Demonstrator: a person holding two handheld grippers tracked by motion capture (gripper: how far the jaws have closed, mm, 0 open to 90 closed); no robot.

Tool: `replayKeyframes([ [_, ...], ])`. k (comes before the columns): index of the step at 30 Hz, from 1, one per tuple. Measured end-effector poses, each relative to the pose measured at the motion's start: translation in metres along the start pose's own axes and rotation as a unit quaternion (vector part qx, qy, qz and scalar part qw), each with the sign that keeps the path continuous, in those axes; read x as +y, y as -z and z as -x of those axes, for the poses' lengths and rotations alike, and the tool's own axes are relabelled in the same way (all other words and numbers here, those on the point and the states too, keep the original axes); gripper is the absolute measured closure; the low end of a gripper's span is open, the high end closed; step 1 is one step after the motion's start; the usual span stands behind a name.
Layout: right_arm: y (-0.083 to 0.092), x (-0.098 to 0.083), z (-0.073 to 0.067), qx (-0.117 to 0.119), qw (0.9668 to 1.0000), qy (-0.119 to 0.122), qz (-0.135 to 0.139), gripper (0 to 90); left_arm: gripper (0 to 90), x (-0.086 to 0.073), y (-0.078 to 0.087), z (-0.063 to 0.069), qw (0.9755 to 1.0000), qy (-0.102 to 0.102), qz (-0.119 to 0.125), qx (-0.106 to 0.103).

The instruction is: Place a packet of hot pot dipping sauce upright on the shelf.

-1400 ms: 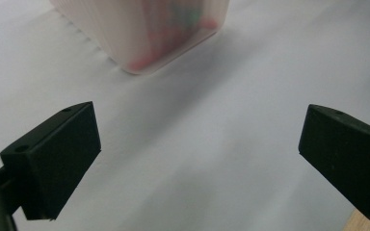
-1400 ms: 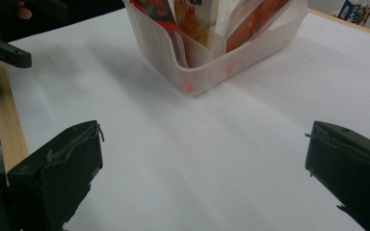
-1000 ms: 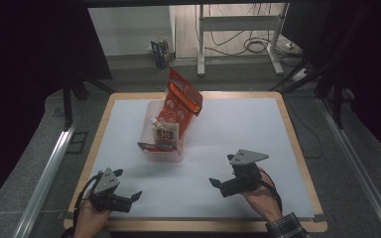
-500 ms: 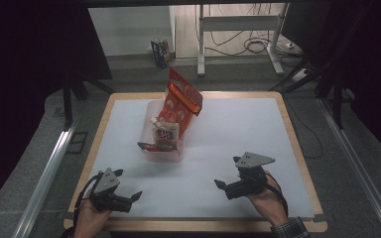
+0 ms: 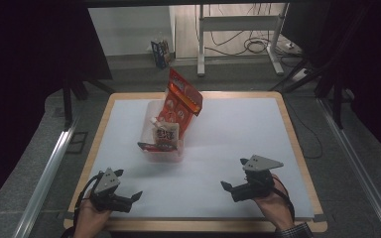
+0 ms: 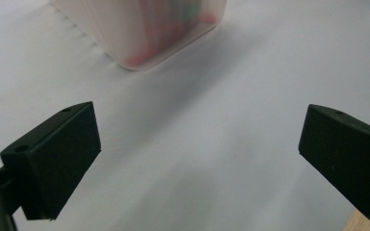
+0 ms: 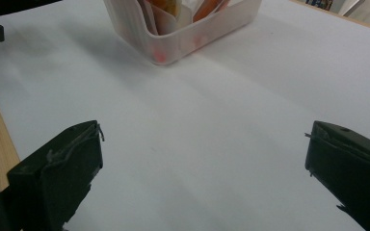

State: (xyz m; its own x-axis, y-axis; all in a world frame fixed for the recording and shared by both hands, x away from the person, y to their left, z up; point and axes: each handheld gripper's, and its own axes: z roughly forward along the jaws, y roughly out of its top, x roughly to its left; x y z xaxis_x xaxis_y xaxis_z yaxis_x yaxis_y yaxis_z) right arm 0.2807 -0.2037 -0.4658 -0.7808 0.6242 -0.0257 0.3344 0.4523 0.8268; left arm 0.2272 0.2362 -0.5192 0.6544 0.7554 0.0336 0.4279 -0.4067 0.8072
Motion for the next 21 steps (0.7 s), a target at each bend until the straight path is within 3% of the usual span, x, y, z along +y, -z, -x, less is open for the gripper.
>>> replayKeyframes([
  [21,0.016,-0.02,0.005,-0.03,0.9995,0.004,-0.012,0.0,0.8,0.0,-0.001,0.0,1.0,-0.002,-0.003,0.0],
])
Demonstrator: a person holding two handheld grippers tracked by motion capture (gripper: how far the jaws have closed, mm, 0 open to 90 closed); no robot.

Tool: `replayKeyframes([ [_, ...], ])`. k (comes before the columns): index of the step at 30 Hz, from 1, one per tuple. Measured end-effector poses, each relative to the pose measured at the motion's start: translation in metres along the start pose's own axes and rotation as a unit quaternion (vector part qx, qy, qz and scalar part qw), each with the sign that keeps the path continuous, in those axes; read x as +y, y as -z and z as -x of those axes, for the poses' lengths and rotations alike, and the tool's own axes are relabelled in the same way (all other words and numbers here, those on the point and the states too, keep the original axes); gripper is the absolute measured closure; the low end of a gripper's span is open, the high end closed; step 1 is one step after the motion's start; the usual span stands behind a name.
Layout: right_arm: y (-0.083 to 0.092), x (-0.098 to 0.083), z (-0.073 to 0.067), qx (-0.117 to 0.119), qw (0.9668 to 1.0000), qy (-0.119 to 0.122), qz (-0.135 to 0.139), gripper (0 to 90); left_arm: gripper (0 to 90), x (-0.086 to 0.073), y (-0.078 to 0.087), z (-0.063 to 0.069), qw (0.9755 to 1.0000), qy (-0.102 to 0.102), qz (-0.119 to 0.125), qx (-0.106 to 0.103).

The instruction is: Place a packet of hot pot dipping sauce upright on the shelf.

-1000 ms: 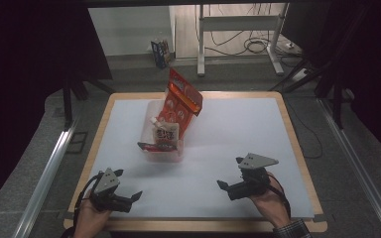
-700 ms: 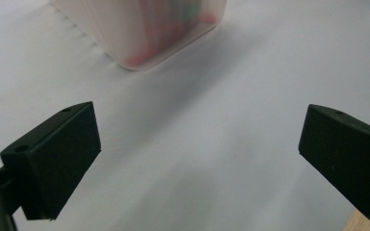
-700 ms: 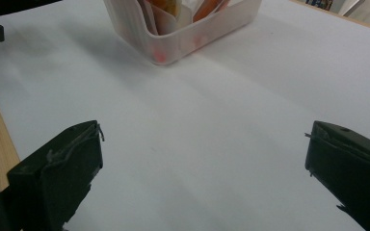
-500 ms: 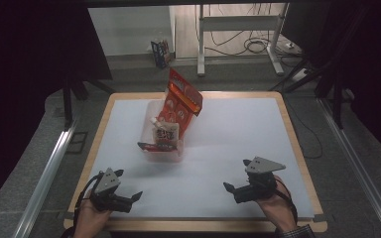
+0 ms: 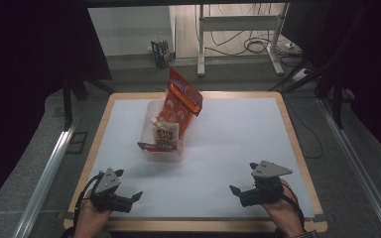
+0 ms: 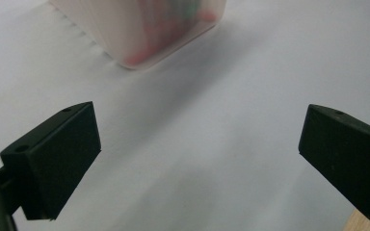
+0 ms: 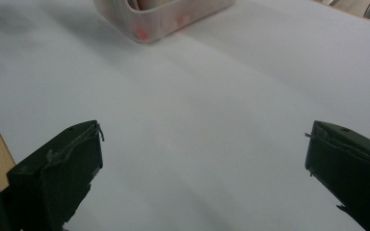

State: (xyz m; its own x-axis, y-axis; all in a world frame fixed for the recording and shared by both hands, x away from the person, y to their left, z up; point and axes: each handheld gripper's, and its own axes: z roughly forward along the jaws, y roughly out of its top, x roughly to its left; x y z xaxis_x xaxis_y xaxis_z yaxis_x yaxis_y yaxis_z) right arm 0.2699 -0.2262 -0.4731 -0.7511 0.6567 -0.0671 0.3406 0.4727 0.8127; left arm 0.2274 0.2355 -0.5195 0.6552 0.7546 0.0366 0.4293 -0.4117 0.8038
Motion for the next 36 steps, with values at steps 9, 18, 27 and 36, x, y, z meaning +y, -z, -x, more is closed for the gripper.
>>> replayKeyframes([
  [9,0.008,-0.01,0.007,-0.018,0.9998,-0.008,-0.004,0.0,0.8,0.0,-0.001,0.0,1.0,-0.001,-0.003,-0.001],
  [18,0.02,-0.018,0.015,-0.036,0.9992,-0.02,0.001,0.0,0.8,0.0,0.0,0.0,1.0,0.0,-0.001,0.0],
  [27,0.03,-0.024,0.02,-0.051,0.9983,-0.029,0.006,0.0,0.8,0.0,0.0,0.0,1.0,-0.001,-0.001,0.0],
  [36,0.041,-0.032,0.028,-0.076,0.9966,-0.034,0.004,0.0,0.8,0.0,-0.001,0.0,1.0,-0.001,-0.003,-0.002],
])
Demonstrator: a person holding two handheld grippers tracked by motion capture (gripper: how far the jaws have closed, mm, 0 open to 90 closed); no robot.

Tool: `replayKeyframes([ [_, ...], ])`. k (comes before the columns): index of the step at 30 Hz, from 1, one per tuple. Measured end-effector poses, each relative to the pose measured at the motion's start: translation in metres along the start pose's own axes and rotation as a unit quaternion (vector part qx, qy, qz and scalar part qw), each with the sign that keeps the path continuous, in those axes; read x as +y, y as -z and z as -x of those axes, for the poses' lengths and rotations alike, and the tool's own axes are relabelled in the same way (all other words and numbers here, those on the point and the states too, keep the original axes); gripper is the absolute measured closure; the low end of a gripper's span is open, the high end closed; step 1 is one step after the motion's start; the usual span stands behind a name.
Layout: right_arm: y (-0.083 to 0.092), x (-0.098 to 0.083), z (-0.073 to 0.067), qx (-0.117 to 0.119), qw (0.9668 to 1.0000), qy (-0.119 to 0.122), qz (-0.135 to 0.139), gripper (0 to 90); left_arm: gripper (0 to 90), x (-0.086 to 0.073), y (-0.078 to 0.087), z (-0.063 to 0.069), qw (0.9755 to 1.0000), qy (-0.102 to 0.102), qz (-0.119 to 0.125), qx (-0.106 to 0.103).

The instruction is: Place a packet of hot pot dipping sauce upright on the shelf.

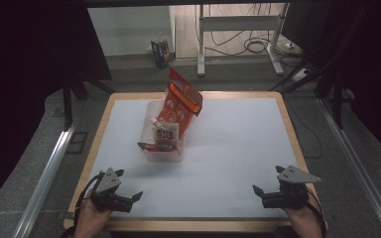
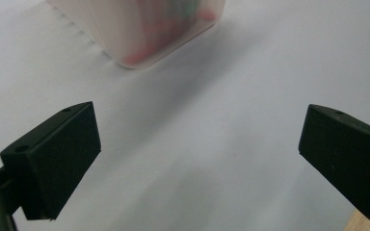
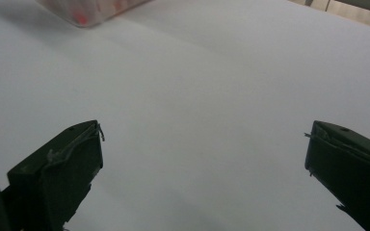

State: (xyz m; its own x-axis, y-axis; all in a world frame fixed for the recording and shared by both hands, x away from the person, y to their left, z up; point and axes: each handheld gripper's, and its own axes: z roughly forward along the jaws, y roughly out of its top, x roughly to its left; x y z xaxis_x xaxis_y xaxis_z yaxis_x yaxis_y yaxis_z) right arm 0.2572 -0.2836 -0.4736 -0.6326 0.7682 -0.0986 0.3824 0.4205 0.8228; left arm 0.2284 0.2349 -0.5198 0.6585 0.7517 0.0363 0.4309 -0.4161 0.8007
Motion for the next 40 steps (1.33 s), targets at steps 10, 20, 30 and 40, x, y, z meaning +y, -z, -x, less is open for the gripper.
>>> replayKeyframes([
  [10,0.01,-0.011,0.012,-0.03,0.9994,-0.015,-0.005,0.0,0.8,0.0,-0.001,0.0,1.0,0.0,-0.002,-0.001],
  [20,0.014,-0.022,0.019,-0.04,0.9987,-0.031,-0.01,0.0,0.7,0.0,-0.002,0.0,1.0,0.0,-0.003,-0.002],
  [30,0.015,-0.029,0.023,-0.045,0.9981,-0.04,-0.014,0.0,0.7,0.0,-0.002,0.0,1.0,-0.002,-0.005,-0.001],
  [40,0.016,-0.03,0.023,-0.044,0.9979,-0.043,-0.018,0.0,0.6,0.001,-0.003,0.0,1.0,-0.005,-0.006,-0.001],
])
